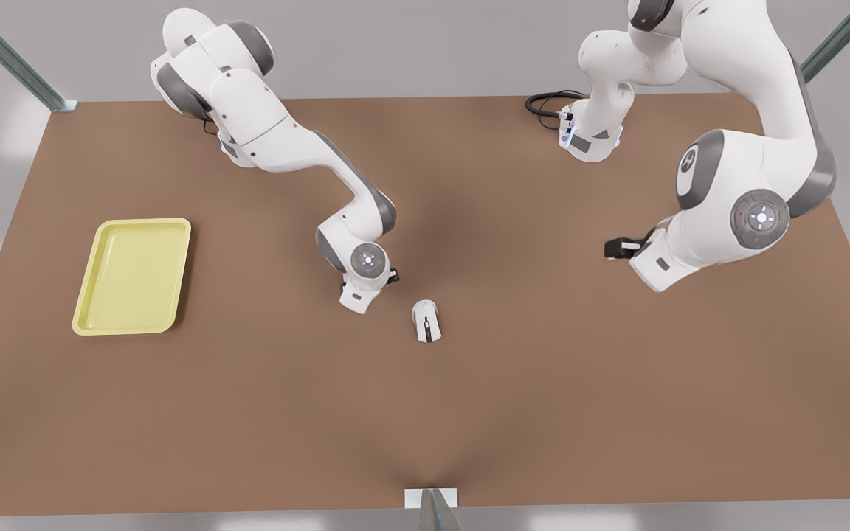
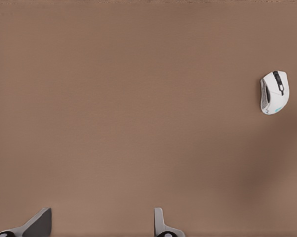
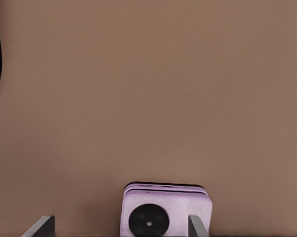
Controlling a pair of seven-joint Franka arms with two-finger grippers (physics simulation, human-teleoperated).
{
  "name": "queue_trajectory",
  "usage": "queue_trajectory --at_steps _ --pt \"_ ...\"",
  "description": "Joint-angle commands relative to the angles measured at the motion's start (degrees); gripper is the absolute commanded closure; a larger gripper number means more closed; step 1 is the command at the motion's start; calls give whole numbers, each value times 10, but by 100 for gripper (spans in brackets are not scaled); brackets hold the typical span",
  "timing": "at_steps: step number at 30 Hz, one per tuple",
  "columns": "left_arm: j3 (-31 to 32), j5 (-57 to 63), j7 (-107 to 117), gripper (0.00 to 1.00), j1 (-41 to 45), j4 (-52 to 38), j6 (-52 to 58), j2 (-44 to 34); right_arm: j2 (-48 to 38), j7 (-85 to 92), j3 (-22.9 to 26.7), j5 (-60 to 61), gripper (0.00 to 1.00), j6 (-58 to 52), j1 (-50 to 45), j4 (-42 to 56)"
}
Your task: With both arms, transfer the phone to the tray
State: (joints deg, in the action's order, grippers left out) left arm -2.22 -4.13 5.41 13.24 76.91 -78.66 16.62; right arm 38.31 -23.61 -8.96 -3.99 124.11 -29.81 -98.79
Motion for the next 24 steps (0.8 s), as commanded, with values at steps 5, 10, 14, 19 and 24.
queue_trajectory --at_steps 5,10,14,19,24 --pt "-2 -12 -6 0 0 -12 12 -11 -14 -237 0 3 0 4 11 -25" --pt "-2 -9 -6 0 0 -9 11 -4 -3 -230 0 3 0 37 10 -39" --pt "-3 -9 -6 0 0 -9 11 -4 -3 -195 1 1 0 41 11 -40" --pt "-4 -9 -4 0 0 -6 33 -2 -9 -154 1 1 0 38 13 -47" --pt "-3 -9 -4 0 0 -7 33 1 -15 -95 1 1 0 41 20 -62"
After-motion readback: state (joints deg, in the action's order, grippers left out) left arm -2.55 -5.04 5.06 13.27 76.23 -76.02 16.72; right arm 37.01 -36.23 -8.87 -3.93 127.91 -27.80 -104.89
